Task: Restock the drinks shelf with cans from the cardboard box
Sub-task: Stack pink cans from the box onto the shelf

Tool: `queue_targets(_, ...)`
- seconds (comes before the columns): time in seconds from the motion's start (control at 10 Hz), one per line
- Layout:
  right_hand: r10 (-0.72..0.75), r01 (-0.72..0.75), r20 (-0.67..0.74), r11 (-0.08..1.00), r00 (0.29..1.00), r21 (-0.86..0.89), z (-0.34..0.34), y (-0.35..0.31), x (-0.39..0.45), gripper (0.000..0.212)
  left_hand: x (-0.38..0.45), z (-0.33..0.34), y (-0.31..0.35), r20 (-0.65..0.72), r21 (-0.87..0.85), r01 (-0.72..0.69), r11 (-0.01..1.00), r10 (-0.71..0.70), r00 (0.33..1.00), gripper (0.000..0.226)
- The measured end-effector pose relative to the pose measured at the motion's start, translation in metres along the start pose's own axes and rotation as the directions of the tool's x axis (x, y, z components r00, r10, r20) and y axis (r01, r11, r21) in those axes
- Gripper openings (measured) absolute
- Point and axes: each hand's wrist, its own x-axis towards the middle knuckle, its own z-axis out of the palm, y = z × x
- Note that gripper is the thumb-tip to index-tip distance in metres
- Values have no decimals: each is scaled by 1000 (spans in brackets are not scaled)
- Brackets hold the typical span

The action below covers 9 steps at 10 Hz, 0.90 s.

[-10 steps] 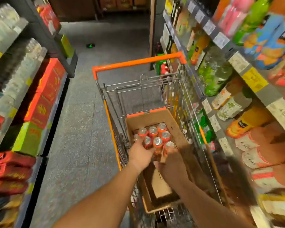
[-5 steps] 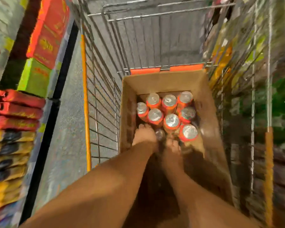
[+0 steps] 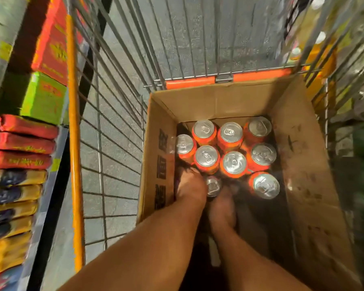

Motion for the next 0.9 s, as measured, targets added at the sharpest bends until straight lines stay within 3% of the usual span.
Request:
queue_targets(0.1, 3, -3, 2, 1000, 1000, -1, -4, -4, -6, 35, -5, 5, -6, 35, 54, -112, 992, 110, 993, 41)
queue_targets(0.2, -37, 34, -48, 997, 998, -69, -21, -10, -15, 23, -25, -5, -3, 45, -36, -105, 994, 107, 993, 42)
queue_targets(0.4, 30, -14, -167, 995, 985, 97, -62, -13, -74, 28, -79, -27, -7, 13, -277, -156, 948, 166, 986, 41)
queue_targets(0.5, 68, -63, -258, 998, 964, 29, -70, -15, -110, 32, -111, -49, -19, -117, -295, -318, 901, 296, 948, 39)
queue_targets(0.6, 66, -49, -374, 997, 925, 55, -77, -26, -155, 36, -144, -74, -44, -171, -261, -460, 849, 428, 888, 38)
queue_targets(0.7, 60, 42, -517, 982, 854, 184, -81, -49, -216, 37, -179, -102, -84, -226, -187, -638, 747, 599, 768, 57)
queue_targets(0.8, 123, 140, -633, 927, 764, 349, -91, -78, -287, 37, -228, -133, -130, -351, -300, -722, 623, 632, 691, 74)
queue_targets(0.9, 158, 275, -732, 858, 662, 434, -107, -99, -356, 40, -284, -166, -159, -483, -319, -834, 449, 681, 551, 84)
